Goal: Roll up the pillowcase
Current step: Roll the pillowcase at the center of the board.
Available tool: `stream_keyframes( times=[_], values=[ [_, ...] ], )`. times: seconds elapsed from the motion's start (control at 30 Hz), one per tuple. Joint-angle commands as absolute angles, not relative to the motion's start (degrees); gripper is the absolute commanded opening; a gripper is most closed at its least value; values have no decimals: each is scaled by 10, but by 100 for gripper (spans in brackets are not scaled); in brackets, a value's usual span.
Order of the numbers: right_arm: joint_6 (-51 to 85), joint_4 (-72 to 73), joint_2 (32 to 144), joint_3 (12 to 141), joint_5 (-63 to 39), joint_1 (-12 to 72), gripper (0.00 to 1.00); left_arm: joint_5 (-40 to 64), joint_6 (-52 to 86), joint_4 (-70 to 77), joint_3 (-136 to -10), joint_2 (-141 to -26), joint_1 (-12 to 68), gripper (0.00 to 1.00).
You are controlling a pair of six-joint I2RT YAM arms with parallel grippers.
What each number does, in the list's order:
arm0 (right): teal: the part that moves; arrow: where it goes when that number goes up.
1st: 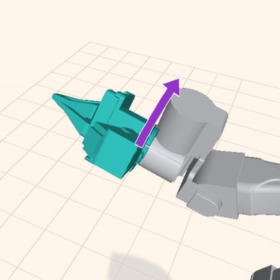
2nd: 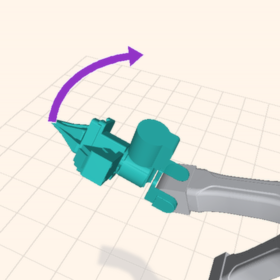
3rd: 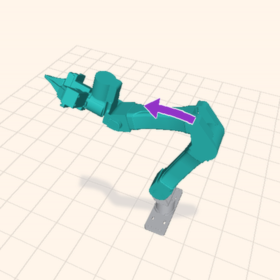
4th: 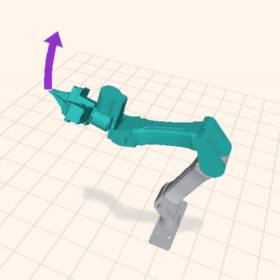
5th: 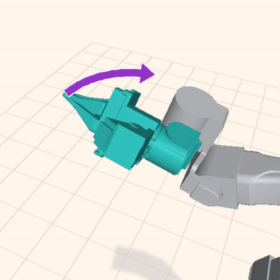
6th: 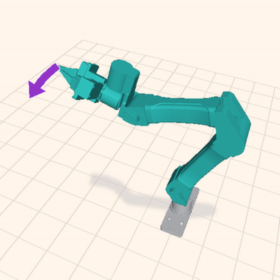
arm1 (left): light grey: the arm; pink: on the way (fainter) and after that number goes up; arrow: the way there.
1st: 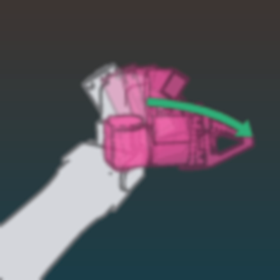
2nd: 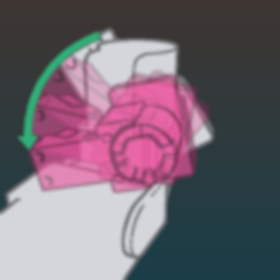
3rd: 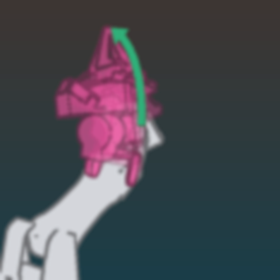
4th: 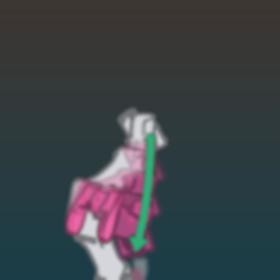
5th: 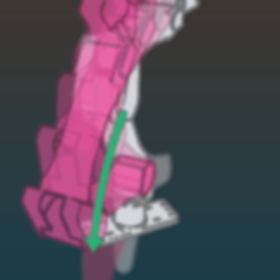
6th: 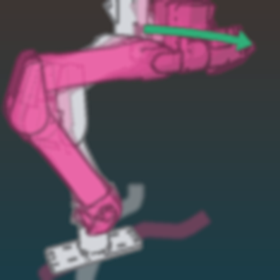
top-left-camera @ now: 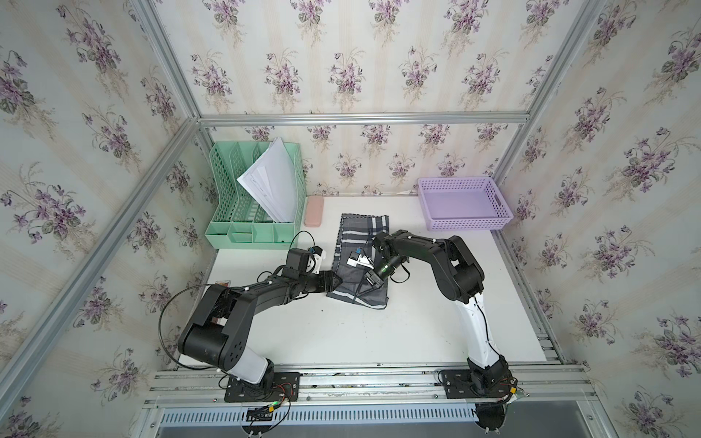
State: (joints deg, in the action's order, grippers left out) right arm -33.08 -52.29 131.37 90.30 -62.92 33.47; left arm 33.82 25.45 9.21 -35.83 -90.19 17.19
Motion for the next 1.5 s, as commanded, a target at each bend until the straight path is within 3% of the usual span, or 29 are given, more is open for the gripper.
stream_keyframes(
  times=[0.0,0.13,0.2,0.23,0.4,0.47,0.57,0.8,0.9,0.93,1.03,1.1,1.17,1.23,1.37,1.47],
  values=[
    [-223,-414,1294,875,-555,331,16,324,237,114,-368,-924,176,56],
    [-141,-317,1261,846,-464,332,45,308,231,76,-388,-951,183,37],
    [-110,-264,1223,824,-389,337,65,289,234,55,-395,-956,185,36],
    [-99,-231,1198,805,-342,343,69,284,233,48,-398,-957,185,35],
    [-143,47,999,591,44,446,97,280,236,0,-430,-980,185,31],
    [-216,158,949,498,166,503,100,277,237,-4,-435,-982,185,31],
    [-366,341,915,355,259,587,100,273,234,-17,-444,-983,185,31],
    [-406,362,998,358,322,612,100,273,227,-27,-450,-976,185,33],
    [-419,346,1044,384,339,611,90,272,227,-29,-452,-976,184,35],
    [-413,323,1051,397,332,609,78,270,227,-33,-454,-975,184,35],
    [-366,213,1040,431,255,602,25,262,230,-44,-459,-960,182,45],
    [-326,119,1018,464,182,596,0,249,235,-56,-460,-938,178,51],
    [-295,26,997,497,92,587,0,240,243,-67,-458,-910,170,65],
    [-259,-82,993,541,-22,564,0,234,249,-77,-455,-879,162,70],
    [-221,-264,1038,650,-251,500,0,219,255,-100,-445,-831,156,75],
    [-201,-360,1081,721,-345,457,0,211,261,-106,-422,-778,154,77]
  ],
)
